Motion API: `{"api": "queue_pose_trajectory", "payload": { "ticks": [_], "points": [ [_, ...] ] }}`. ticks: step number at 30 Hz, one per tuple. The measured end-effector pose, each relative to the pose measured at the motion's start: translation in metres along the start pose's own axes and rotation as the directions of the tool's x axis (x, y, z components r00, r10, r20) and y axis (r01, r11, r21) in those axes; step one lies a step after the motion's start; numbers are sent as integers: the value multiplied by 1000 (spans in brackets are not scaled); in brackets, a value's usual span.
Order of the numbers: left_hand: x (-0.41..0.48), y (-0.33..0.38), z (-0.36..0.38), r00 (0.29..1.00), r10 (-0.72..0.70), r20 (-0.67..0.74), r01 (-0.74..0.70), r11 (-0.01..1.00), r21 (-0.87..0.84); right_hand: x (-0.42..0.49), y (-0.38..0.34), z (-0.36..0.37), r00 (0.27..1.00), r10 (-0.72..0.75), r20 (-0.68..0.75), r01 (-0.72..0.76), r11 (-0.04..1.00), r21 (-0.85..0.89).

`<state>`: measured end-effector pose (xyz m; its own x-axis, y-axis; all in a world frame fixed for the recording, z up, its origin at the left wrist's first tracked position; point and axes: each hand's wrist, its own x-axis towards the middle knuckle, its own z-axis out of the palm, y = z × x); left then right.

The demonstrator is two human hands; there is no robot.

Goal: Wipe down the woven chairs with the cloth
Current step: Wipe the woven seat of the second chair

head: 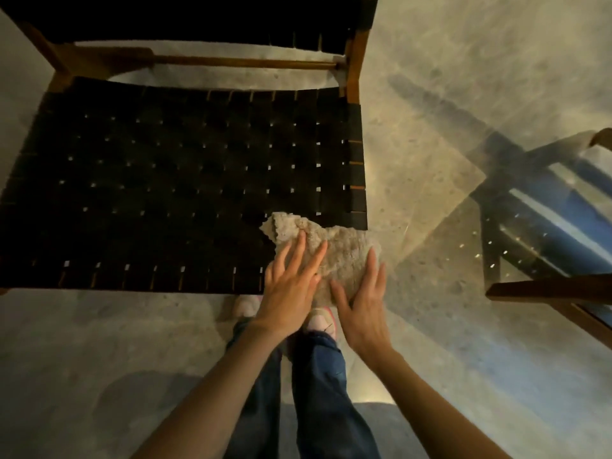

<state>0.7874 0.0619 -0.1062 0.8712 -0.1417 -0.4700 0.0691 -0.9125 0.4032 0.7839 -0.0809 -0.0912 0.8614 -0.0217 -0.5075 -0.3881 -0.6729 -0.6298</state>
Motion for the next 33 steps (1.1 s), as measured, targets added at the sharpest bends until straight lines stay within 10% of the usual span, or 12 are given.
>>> {"api": "queue_pose_trajectory", "payload": {
  "ticks": [6, 12, 33],
  "points": [
    [13, -10, -16, 999, 41, -2, -41, 990, -136, 14, 12, 8, 994, 86, -73, -70, 978, 197],
    [16, 2, -17, 999, 38, 32, -34, 992, -119, 26, 8, 10, 977, 170, -129, -184, 977, -110],
    [168, -18, -56, 999, -26, 36, 35, 968, -250, 214, -46, -11, 985, -104, -136, 95, 993, -66]
  ]
}}
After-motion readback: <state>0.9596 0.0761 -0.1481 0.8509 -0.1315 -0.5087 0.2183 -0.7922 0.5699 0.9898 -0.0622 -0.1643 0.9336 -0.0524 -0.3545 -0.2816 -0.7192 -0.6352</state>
